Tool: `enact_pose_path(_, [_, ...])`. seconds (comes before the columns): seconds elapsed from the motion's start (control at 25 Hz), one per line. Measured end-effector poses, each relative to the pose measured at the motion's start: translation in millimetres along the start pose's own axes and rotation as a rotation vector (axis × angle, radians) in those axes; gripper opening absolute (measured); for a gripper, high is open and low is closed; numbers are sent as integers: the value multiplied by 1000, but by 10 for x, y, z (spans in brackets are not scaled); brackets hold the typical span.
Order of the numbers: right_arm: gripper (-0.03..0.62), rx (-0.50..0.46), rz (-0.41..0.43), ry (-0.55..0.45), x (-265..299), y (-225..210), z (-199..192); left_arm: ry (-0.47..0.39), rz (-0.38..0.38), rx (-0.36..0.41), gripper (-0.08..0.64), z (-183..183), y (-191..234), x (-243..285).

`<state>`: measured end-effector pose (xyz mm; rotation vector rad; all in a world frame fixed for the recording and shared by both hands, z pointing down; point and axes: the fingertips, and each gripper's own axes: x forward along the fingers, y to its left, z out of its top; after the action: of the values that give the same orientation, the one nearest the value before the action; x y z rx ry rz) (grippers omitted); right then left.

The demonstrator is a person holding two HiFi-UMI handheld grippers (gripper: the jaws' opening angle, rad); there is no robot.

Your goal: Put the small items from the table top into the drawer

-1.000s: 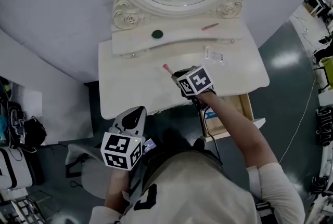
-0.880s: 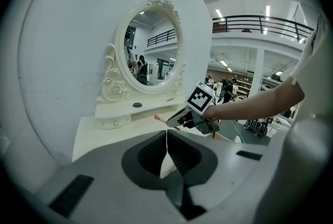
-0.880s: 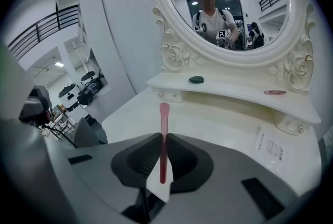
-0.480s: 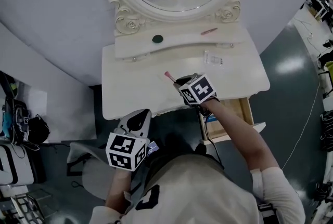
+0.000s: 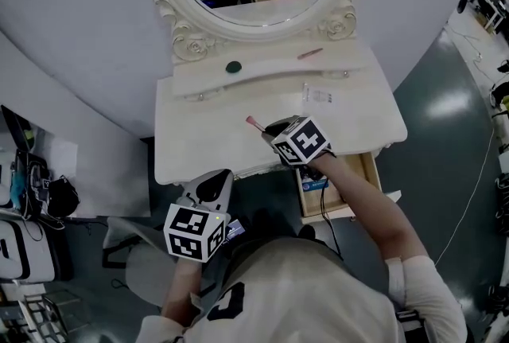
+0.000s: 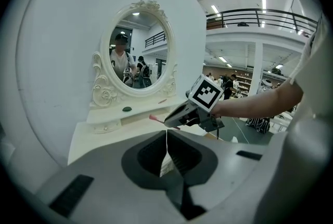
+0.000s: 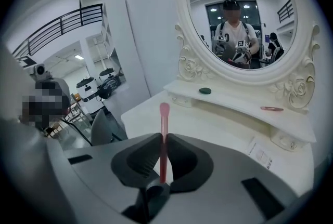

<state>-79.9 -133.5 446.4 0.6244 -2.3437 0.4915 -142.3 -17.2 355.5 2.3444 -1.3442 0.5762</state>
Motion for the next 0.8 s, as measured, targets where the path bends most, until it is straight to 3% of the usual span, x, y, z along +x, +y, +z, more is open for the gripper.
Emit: enact_pose_path(0.8, [60,-57,87,-31,-842,35,-380,26,8,56,57,50,-1026,177])
